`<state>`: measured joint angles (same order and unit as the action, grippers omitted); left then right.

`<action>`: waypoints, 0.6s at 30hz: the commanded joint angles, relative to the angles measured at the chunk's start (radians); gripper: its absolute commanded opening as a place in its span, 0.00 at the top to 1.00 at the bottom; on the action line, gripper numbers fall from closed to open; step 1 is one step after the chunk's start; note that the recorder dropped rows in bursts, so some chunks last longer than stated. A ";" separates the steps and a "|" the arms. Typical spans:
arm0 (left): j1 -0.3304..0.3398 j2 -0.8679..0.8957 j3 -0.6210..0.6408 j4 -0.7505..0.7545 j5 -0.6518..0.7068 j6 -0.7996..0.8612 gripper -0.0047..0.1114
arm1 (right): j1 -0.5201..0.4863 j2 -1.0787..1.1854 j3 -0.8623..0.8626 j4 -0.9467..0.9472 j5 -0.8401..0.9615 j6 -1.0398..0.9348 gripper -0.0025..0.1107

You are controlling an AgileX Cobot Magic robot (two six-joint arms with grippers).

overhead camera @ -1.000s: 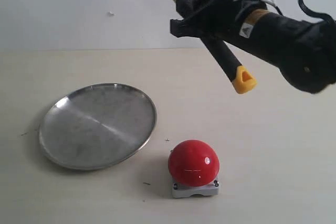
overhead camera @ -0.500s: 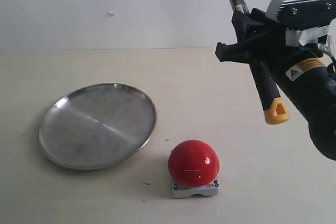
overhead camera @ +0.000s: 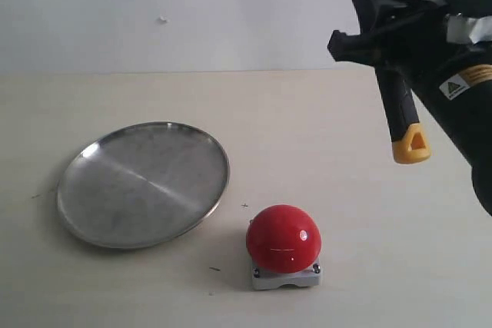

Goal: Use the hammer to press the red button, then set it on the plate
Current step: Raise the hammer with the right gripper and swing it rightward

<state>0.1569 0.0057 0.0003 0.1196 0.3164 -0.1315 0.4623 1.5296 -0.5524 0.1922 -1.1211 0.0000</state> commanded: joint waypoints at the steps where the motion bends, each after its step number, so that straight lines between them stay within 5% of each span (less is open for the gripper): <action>1: -0.007 -0.006 0.000 -0.001 -0.005 0.000 0.96 | 0.003 -0.109 0.024 -0.085 -0.100 0.066 0.98; 18: -0.007 -0.006 0.000 -0.001 -0.005 0.000 0.96 | 0.003 -0.374 0.161 -0.086 -0.100 -0.007 0.98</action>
<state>0.1569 0.0057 0.0003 0.1196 0.3164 -0.1315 0.4641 1.1670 -0.3943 0.1034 -1.1621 0.0066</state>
